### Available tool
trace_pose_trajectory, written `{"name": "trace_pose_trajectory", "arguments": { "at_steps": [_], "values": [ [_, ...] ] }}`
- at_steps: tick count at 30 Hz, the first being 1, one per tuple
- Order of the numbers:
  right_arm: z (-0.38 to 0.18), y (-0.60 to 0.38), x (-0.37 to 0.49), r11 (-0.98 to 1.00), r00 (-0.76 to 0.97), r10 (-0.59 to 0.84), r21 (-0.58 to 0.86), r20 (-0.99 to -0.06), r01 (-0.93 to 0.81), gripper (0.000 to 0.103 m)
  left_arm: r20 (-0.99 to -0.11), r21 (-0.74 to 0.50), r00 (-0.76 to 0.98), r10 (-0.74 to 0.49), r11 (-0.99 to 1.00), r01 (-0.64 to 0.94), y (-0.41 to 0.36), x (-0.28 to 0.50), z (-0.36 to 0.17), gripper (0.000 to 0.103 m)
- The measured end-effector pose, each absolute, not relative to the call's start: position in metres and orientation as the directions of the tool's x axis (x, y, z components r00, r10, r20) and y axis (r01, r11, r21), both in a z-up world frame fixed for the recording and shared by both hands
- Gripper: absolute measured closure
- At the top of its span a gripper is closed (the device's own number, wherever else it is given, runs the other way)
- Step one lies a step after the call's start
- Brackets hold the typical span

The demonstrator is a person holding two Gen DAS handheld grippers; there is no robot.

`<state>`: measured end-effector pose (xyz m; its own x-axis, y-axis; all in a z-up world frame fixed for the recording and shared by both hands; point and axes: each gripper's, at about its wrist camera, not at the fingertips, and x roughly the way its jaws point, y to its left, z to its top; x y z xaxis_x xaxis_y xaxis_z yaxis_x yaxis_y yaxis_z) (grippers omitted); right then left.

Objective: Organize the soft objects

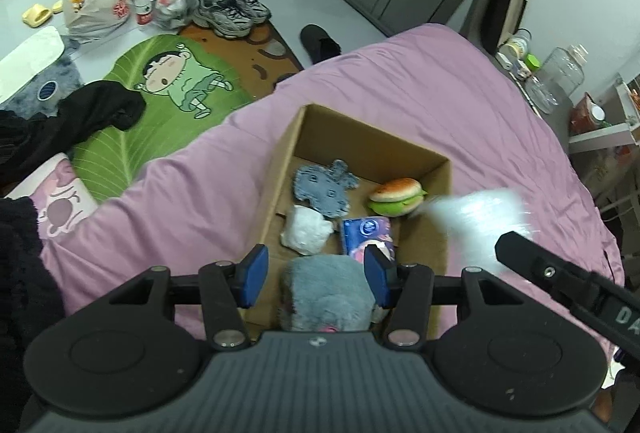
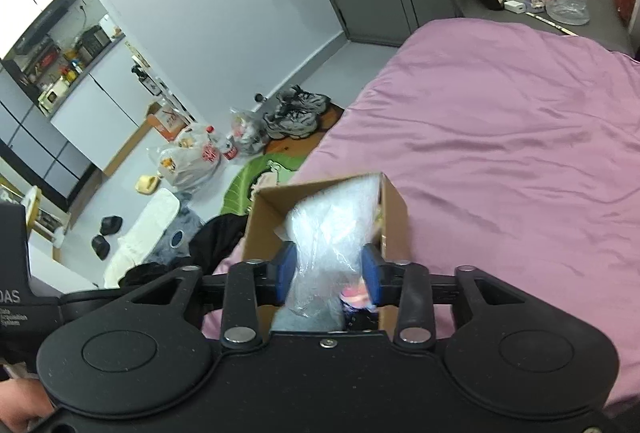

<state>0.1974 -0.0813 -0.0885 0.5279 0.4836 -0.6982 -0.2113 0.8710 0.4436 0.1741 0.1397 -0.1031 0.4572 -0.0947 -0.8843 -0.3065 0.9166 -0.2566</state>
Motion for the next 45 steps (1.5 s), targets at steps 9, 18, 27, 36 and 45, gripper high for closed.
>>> {"name": "trace_pose_trajectory", "arguments": {
  "at_steps": [9, 18, 27, 36, 45],
  "values": [
    [-0.089, -0.103, 0.195, 0.882, 0.539, 0.454, 0.442, -0.710, -0.162, 0.044, -0.881, -0.227, 0.469, -0.065, 0.927, -0.298, 0.130, 0.177, -0.098, 0.032],
    [-0.091, -0.128, 0.189, 0.894, 0.544, 0.430, 0.425, -0.721, -0.143, 0.027, -0.868, -0.206, 0.493, -0.058, 0.945, -0.253, 0.106, 0.178, -0.086, 0.022],
    [-0.086, -0.151, 0.181, 0.902, 0.568, 0.404, 0.415, -0.717, -0.118, 0.014, -0.877, -0.195, 0.474, -0.073, 0.957, -0.215, 0.090, 0.174, -0.082, 0.011],
    [-0.082, -0.177, 0.169, 0.908, 0.596, 0.372, 0.411, -0.712, -0.076, 0.001, -0.871, -0.163, 0.488, -0.053, 0.969, -0.186, 0.074, 0.163, -0.071, 0.005],
    [-0.073, -0.197, 0.150, 0.908, 0.597, 0.366, 0.416, -0.714, -0.060, 0.000, -0.853, -0.121, 0.521, -0.033, 0.983, -0.135, 0.058, 0.143, -0.051, 0.005]
  ]
}}
